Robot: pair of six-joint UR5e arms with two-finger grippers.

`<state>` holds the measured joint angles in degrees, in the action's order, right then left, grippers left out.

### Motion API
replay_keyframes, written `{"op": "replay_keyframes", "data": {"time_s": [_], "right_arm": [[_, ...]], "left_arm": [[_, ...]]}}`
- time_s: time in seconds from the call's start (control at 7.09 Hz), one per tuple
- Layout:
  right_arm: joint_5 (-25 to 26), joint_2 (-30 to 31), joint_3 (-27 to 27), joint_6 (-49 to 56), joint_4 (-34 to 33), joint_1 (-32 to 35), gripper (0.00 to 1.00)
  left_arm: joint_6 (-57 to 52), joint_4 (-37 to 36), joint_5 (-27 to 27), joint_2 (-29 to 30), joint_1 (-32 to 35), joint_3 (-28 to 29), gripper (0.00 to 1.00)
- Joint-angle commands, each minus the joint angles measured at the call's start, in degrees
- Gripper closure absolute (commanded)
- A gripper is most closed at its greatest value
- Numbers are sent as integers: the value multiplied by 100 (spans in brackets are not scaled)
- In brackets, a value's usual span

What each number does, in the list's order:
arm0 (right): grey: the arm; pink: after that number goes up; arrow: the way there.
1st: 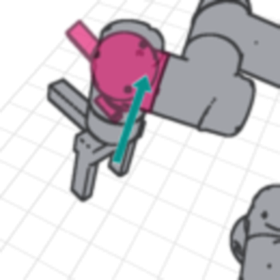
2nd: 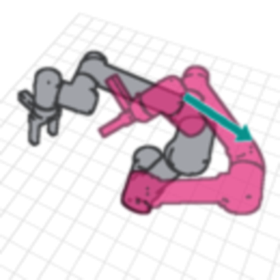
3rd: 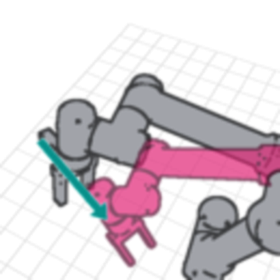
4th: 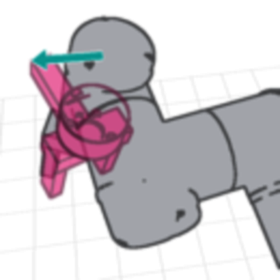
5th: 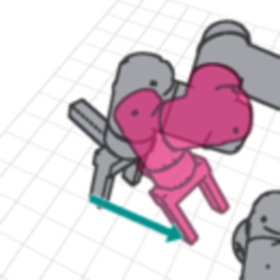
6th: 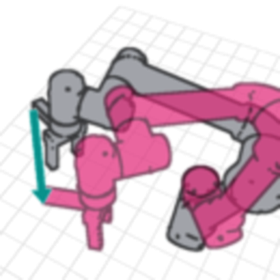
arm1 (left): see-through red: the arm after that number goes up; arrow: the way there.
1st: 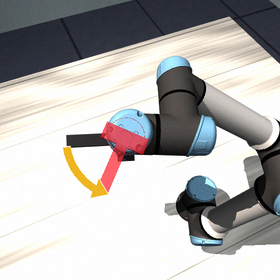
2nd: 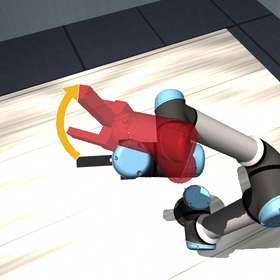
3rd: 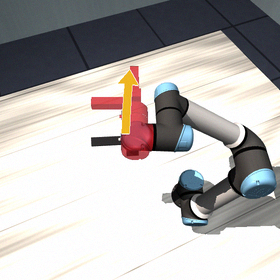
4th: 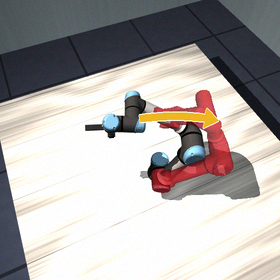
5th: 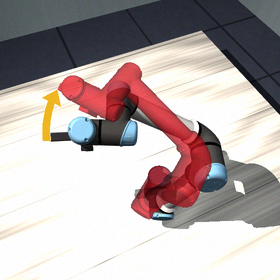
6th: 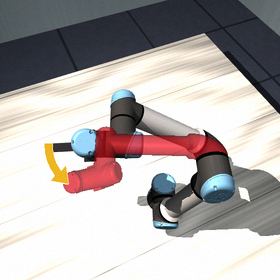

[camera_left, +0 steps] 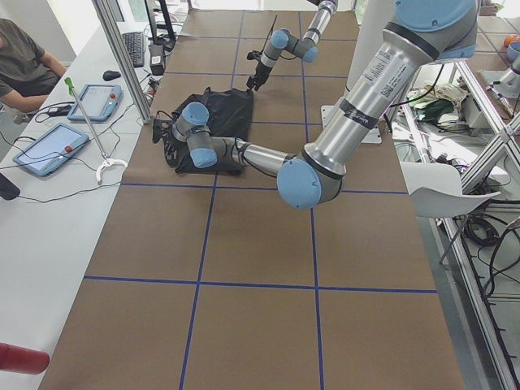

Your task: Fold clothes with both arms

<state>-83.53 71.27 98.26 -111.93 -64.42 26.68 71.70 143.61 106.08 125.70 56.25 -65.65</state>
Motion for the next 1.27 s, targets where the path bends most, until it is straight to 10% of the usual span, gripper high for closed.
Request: {"op": "replay_keyframes", "data": {"time_s": [0.0, 0.71, 1.13], "right_arm": [[-14, 18, 87, -39, -9, -5, 99], [-101, 35, 340, -22, -70, 30, 100], [-120, 1131, 1909, -397, -550, -466, 100]], "left_arm": [[2, 0, 0, -1, 0, 0, 53], [2, 0, 0, -1, 0, 0, 53], [11, 0, 61, -62, 9, -376, 54]]}}
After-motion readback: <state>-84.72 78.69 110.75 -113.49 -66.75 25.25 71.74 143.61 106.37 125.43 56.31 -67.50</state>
